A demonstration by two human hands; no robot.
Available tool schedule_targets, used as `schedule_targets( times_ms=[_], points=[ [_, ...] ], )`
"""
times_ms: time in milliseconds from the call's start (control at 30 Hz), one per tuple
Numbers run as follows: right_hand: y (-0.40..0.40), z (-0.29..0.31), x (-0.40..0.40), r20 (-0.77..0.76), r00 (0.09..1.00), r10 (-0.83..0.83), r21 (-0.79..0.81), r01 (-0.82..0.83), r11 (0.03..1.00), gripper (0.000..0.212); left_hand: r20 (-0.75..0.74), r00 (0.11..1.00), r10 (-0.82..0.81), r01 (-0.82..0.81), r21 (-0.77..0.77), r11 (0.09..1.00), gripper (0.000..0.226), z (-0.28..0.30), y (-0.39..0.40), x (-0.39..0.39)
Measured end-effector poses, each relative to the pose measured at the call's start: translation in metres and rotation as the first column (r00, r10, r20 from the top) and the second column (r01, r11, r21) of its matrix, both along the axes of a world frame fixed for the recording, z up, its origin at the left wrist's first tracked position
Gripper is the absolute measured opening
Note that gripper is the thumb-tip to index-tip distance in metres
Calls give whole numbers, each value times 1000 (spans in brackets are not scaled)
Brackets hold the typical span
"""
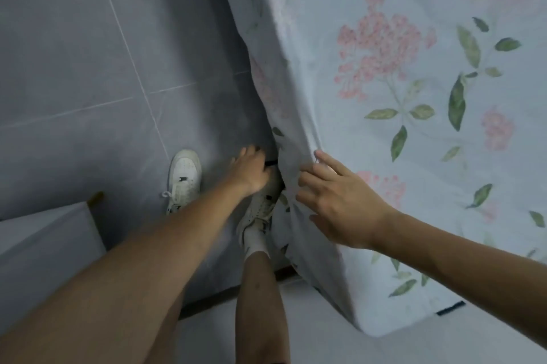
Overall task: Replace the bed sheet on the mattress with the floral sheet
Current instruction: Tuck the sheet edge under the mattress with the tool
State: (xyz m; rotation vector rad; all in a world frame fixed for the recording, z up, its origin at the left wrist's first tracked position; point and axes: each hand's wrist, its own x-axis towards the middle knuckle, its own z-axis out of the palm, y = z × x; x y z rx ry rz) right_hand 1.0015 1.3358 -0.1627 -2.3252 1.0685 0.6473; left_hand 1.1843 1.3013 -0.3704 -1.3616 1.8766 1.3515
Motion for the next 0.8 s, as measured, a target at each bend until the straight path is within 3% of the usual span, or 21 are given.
schedule_targets(
  times_ms=[100,200,267,333,433,500,600,667,733,767,800],
  points=[
    [-3,-20,-8,-33,993,117,-4,-117,993,29,25,999,-41,38,90,995,57,-43,2,-3],
    [-3,-35,-13,-36,978,203,-58,-205,977,30,-82,996,32,-25,89,996,42,-68,11,5],
    [-9,-39,-4,-139,946,294,-22,-300,954,31,-180,980,81,-62,109,992,26,-69,16,4],
    [-19,-40,11,-274,872,405,75,-401,913,33,-222,968,119,-84,160,983,25,-62,19,14],
    [-31,-29,29,-353,803,479,161,-452,877,35,-171,983,70,-34,205,978,32,-55,20,80],
    [-32,-25,30,-345,824,449,187,-408,894,34,-107,982,158,-134,200,970,34,-38,19,139],
    [-25,-17,35,-128,977,170,62,-163,985,22,-91,933,348,-324,206,923,19,20,18,188],
    [-11,-3,39,135,982,-135,-12,138,990,12,-178,880,440,-388,267,882,12,73,14,178],
    [6,19,39,266,822,-504,70,505,860,6,-255,845,470,-391,307,868,14,123,4,147],
    [16,31,38,279,673,-685,142,676,723,4,-296,834,465,-370,324,871,13,144,-1,130],
    [26,42,37,280,462,-841,220,822,525,1,-341,831,440,-327,343,881,10,165,-4,111]
  ],
)
